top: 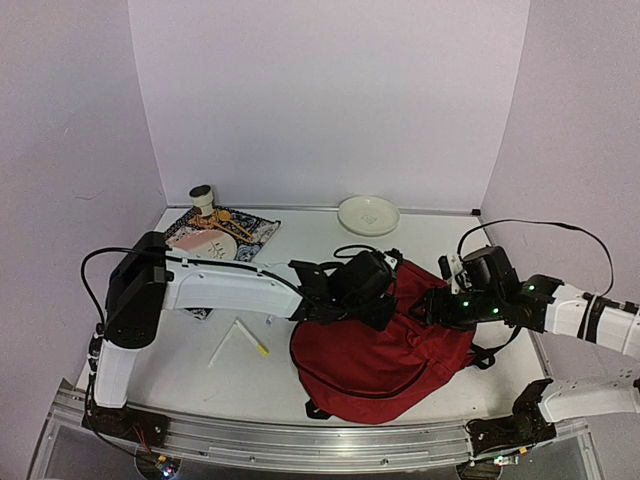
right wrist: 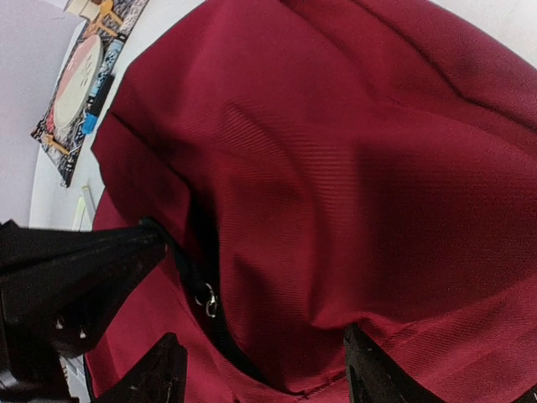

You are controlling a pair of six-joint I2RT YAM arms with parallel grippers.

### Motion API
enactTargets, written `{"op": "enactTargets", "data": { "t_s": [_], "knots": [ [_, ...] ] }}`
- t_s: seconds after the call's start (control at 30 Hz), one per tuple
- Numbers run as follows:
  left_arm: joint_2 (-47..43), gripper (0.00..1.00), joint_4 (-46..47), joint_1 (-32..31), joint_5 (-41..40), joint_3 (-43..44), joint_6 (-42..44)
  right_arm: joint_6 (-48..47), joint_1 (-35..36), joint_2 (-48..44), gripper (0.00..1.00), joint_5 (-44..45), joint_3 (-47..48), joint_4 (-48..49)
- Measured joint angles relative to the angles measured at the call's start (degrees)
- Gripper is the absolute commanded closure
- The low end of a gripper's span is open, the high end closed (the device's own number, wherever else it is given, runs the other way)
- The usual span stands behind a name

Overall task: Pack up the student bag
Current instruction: Unzip the lower front pocket of the student bag.

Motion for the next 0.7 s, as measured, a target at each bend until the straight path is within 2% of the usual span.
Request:
{"op": "enactTargets", "data": {
  "t_s": [0.23,0.53,0.7],
  "knots": [
    [-3.1,0.99,5.1,3.8,5.9,-5.9,-5.6,-3.1,2.3,2.9,0.36,-2.6,0.0,2.8],
    [-3.4,0.48,8.1,3.9,10.4,-6.5,-8.9,-3.6,2.5,-0.5,0.35,-0.1,0.0,2.2],
    [-6.9,0.28,8.2,5.5,9.1,-11.0,-9.0,-2.3,2.5,-1.8,0.28,3.0,0.0,-0.2]
  ]
}}
